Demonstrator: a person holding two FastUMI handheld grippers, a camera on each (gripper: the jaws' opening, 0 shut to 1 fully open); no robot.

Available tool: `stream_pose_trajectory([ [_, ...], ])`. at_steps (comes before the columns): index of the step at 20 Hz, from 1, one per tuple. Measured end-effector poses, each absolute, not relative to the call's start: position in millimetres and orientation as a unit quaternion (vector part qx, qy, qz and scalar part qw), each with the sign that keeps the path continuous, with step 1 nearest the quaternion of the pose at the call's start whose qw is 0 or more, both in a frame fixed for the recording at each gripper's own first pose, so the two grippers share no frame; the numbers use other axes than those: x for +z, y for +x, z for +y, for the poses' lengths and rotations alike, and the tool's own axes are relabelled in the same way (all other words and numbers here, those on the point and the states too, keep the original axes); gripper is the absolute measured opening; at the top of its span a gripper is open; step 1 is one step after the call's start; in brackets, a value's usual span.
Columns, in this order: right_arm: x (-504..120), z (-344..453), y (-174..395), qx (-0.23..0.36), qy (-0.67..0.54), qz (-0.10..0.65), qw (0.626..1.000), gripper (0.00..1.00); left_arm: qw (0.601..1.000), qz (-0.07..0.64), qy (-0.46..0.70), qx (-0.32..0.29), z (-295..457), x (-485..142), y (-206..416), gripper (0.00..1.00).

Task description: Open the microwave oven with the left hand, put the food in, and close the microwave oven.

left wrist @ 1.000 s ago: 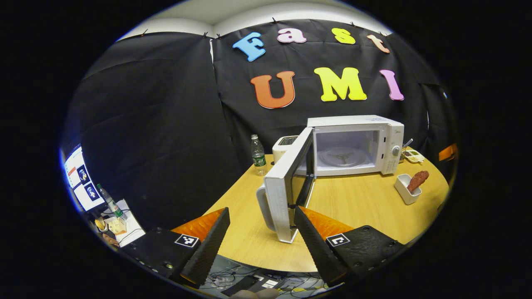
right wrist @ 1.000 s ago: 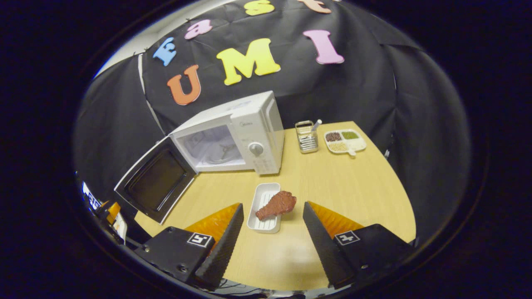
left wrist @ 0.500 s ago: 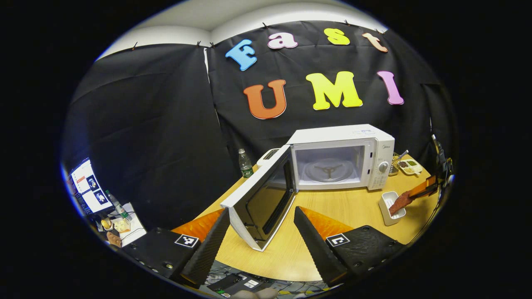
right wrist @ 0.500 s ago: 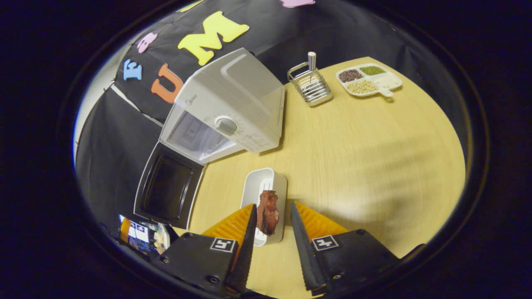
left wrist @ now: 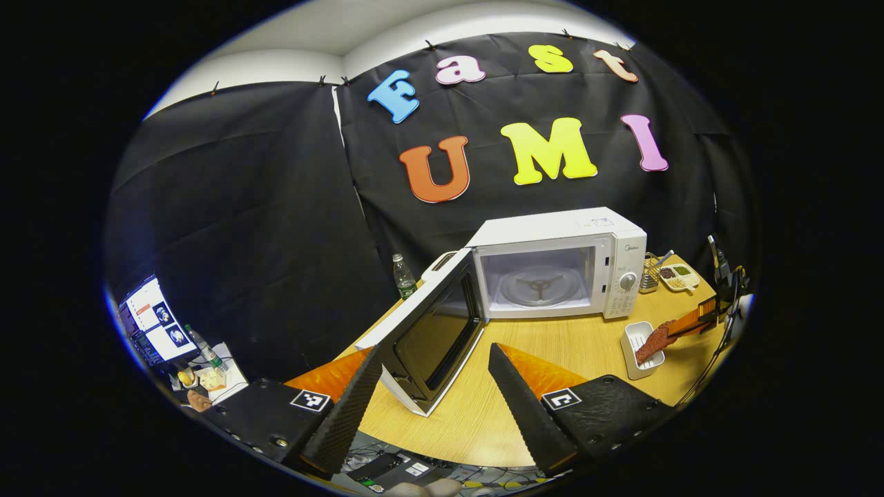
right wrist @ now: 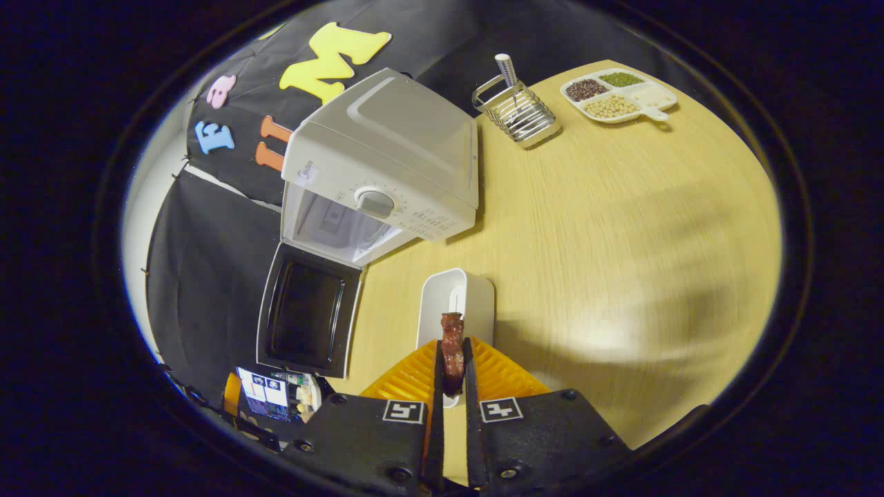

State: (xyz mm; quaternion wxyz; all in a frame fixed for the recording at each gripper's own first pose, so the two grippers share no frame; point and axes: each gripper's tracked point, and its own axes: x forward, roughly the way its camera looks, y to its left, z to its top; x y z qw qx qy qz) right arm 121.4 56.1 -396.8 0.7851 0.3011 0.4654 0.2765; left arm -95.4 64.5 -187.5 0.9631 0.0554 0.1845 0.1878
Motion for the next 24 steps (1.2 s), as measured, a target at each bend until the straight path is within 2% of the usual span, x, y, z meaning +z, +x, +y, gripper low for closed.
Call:
stream_pose_trajectory([
  [5, -338.2, 63.7, 120.7, 0.282, 0.301, 0.417, 0.81, 0.14, 0.967, 0.178, 0.038, 0.179, 79.1, -192.5, -96.0, 0.95],
  [11, -256.6, 146.6, 121.7, 0.272, 0.351, 0.326, 0.835, 0.14, 0.977, 0.173, 0.054, 0.116, 100.7, -189.9, -87.2, 0.95],
  [14, -242.1, 199.5, 143.2, 0.219, 0.384, 0.264, 0.857, 0.14, 0.98, 0.173, 0.071, 0.066, 106.8, -188.4, -83.4, 0.95],
  [17, -244.2, 249.0, 166.4, 0.175, 0.431, 0.228, 0.855, 0.14, 0.982, 0.173, 0.067, 0.015, 112.1, -185.4, -81.1, 0.95],
  [21, -269.9, 291.1, 206.7, 0.1, 0.49, 0.189, 0.845, 0.14, 0.986, 0.156, 0.056, -0.001, 133.0, -172.7, -82.5, 0.95],
  [24, -300.1, 311.3, 240.4, 0.037, 0.542, 0.172, 0.822, 0.14, 0.987, 0.146, 0.063, 0.004, 153.9, -169.6, -82.4, 0.95],
])
